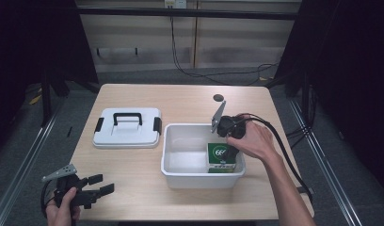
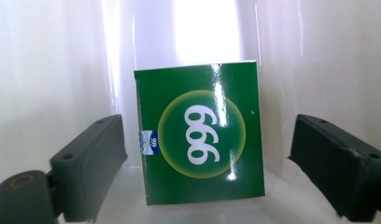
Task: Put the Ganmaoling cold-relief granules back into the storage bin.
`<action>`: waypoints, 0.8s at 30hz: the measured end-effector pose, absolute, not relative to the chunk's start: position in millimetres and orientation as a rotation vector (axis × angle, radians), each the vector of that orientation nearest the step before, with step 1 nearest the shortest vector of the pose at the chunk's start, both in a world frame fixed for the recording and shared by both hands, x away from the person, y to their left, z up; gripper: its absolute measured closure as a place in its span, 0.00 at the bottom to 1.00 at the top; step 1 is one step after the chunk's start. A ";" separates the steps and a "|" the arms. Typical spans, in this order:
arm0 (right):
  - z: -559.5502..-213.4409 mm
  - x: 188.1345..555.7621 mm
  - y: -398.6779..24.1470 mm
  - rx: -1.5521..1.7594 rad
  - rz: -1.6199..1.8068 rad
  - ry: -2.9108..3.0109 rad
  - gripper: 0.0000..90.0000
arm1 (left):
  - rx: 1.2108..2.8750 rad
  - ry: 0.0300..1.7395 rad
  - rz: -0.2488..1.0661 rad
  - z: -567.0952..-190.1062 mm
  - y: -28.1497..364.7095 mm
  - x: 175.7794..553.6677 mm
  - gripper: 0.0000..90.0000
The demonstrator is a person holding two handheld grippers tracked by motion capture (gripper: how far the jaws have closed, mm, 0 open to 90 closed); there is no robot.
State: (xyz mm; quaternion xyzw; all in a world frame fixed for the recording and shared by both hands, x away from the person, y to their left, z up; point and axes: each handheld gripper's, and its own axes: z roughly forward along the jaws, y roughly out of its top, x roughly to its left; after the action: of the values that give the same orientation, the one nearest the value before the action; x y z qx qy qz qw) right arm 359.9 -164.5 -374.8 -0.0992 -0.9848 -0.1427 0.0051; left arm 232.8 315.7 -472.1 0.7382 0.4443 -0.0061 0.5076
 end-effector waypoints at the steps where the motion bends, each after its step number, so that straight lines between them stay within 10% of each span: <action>1: -373.7 359.4 -165.4 -0.311 -0.457 -3.089 0.14 | 1.777 1.071 -0.015 -472.0 315.7 232.7 0.18; 24: -350.3 341.3 -206.7 -0.478 -0.969 -3.055 0.17 | 1.781 1.072 -0.013 -472.3 315.6 232.8 0.18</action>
State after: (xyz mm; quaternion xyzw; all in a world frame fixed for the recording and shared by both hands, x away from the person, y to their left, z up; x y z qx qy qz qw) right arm 341.3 -206.7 -350.3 -0.1475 -0.9416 -0.2986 -0.0494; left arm 232.8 315.6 -472.3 0.7385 0.4447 -0.0053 0.5067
